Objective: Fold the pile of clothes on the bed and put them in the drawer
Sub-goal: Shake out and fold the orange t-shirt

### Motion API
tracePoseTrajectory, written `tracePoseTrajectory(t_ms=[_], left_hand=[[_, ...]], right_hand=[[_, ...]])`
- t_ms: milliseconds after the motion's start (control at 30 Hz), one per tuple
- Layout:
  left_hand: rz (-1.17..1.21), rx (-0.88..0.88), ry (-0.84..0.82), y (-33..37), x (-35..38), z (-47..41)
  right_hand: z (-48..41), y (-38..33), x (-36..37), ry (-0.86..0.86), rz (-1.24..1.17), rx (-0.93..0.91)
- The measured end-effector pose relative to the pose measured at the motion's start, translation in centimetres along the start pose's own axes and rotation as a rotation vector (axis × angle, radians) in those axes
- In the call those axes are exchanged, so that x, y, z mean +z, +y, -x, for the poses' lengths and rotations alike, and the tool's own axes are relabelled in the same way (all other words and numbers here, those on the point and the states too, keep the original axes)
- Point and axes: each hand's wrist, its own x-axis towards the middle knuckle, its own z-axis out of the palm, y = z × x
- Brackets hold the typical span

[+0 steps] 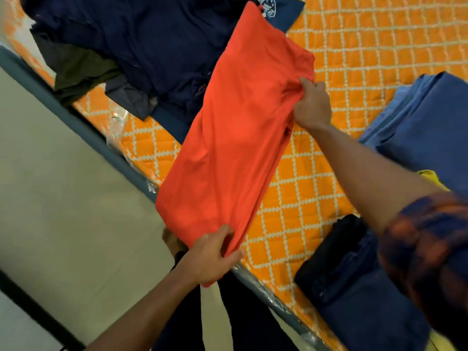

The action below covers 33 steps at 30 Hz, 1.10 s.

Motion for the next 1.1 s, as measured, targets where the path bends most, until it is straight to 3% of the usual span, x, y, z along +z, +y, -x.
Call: tracePoseTrajectory(t_ms=[67, 133, 233, 300, 367, 567, 633, 733, 800, 967, 1100], left_hand=[[-0.061, -0.021, 0.024, 0.0, -0.7, 0.0], [0.051, -0.133, 0.141, -0.6, -1.5, -0.3], [0.268, -0.301, 0.444, -2.0, -2.7, -0.4], [0.255, -0.333, 0.644, -3.0, -3.9, -0.7], [0.245, -0.342, 0.734, -4.4, -5.4, -1.4], [0.074, -0.341, 0.557, -7.8, -8.1, -3.5], [0.125, -0.37, 0.465, -8.1, -9.8, -4.2], [0.171, -0.359, 0.189, -8.1, -11.8, -5.0], [0.208, -0.354, 0.131, -7.6, -12.4, -4.7], [0.546, -0.354, 0.162, -8.2, -12.8, -2.0], [0.435, -0.275, -0.053, -9.4, -11.8, 1.0]], right_hand=[[3.2, -0.5, 0.7, 0.083, -0.254, 0.207], [8.2, -0.8, 2.2, 0.071, -0.39, 0.308], [18.1, -1.2, 5.8, -0.046, -0.502, 0.46], [24.3, -2.1, 7.8, -0.098, -0.519, 0.512], [28.8, -3.1, 9.0, -0.105, -0.535, 0.515], [31.7, -3.9, 9.2, -0.197, -0.52, 0.67], [31.4, -3.7, 8.8, -0.209, -0.569, 0.683], [31.7, -3.6, 8.4, -0.211, -1.029, 0.721], [32.7, -3.7, 8.8, -0.226, -1.182, 0.731], [36.1, -4.3, 10.0, -0.205, -1.223, 0.655], [40.9, -5.8, 11.6, -0.323, -1.181, 0.639]])
